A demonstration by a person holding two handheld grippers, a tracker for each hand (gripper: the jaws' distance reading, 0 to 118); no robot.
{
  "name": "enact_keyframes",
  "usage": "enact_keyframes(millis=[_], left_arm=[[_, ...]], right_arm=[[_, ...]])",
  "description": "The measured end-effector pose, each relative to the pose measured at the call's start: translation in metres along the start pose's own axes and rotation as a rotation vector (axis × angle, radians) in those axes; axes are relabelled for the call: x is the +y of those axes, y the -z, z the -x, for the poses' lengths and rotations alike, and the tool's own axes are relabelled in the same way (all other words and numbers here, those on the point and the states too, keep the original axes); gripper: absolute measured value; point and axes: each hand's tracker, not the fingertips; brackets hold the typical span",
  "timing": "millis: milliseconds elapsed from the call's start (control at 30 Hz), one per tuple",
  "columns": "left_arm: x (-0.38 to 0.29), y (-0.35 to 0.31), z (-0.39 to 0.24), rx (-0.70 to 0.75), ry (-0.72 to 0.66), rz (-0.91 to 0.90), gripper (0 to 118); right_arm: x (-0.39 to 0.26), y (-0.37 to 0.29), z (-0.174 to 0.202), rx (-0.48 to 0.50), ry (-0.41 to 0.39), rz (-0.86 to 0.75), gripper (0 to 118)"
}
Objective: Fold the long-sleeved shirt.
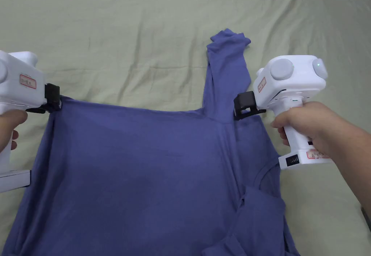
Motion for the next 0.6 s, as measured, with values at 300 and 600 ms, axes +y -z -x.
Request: enact_keyframes(millis=[300, 600], left_arm=[[-0.018, -0.015, 0.006, -0.037, -0.031, -0.036, 1], [0.038, -0.136, 0.003, -0.212, -0.086, -0.250, 1]], right_arm=[[-0.051, -0.017, 0.043, -0.002, -0.149, -0.112, 9], [-0.047, -0.214, -0.014, 0.088, -0.088, -0.496, 6]])
